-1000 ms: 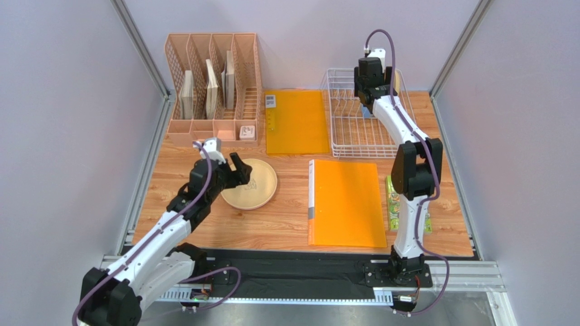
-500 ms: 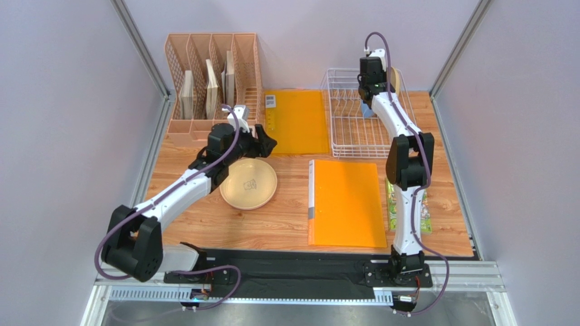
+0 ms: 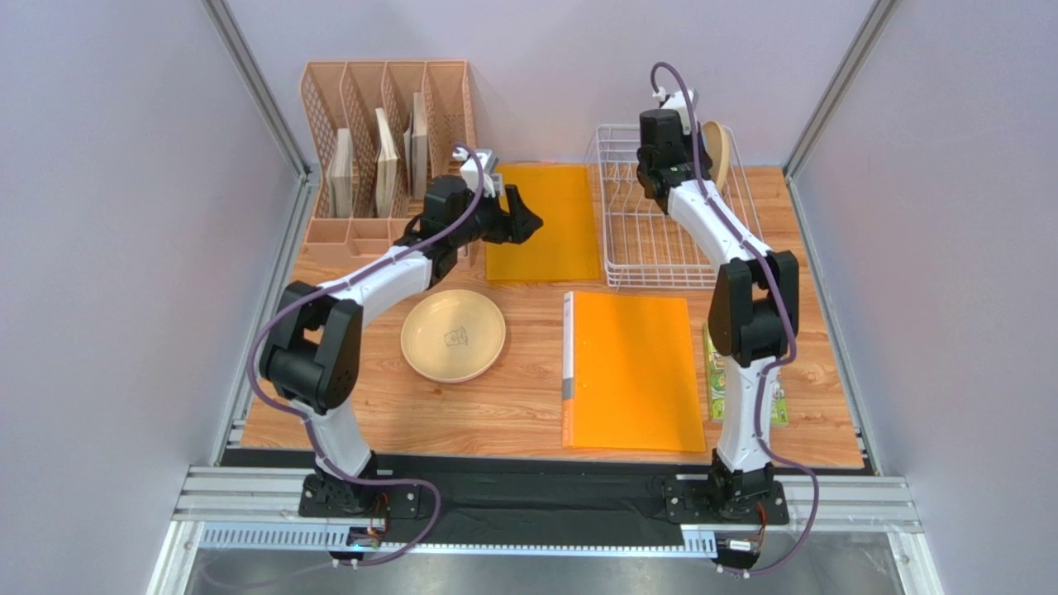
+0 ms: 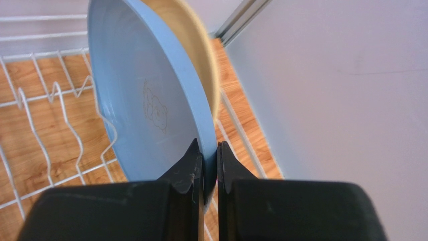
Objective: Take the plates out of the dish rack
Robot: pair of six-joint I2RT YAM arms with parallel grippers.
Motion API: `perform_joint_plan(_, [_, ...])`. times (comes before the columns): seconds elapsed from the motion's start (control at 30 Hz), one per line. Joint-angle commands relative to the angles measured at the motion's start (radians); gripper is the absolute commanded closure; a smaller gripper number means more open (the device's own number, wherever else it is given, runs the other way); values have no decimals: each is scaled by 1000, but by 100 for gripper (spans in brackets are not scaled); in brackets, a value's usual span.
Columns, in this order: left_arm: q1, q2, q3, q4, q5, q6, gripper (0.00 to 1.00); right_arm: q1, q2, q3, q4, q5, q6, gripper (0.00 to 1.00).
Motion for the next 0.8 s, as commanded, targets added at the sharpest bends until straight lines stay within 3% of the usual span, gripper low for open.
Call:
perform_joint_plan(0.0, [-3, 65, 107, 50, 78, -7, 18, 43, -208, -36, 143, 47, -37, 100])
perform_joint_plan(0.13, [-3, 147, 192, 92, 112, -40, 18, 54, -312, -66, 53, 38, 43, 100])
perform_joint_plan(0.3, [-3, 216, 245, 173, 177, -133, 18, 56, -433, -175, -77, -95, 234, 100])
perform_joint_plan(0.47, [-2, 248, 267, 280, 216, -204, 17, 56, -527, -296, -138, -289, 343, 100])
perform_joint_plan(0.77, [-3, 256, 279, 319, 222, -227, 17, 16, -622, -515, -73, -710, 537, 100])
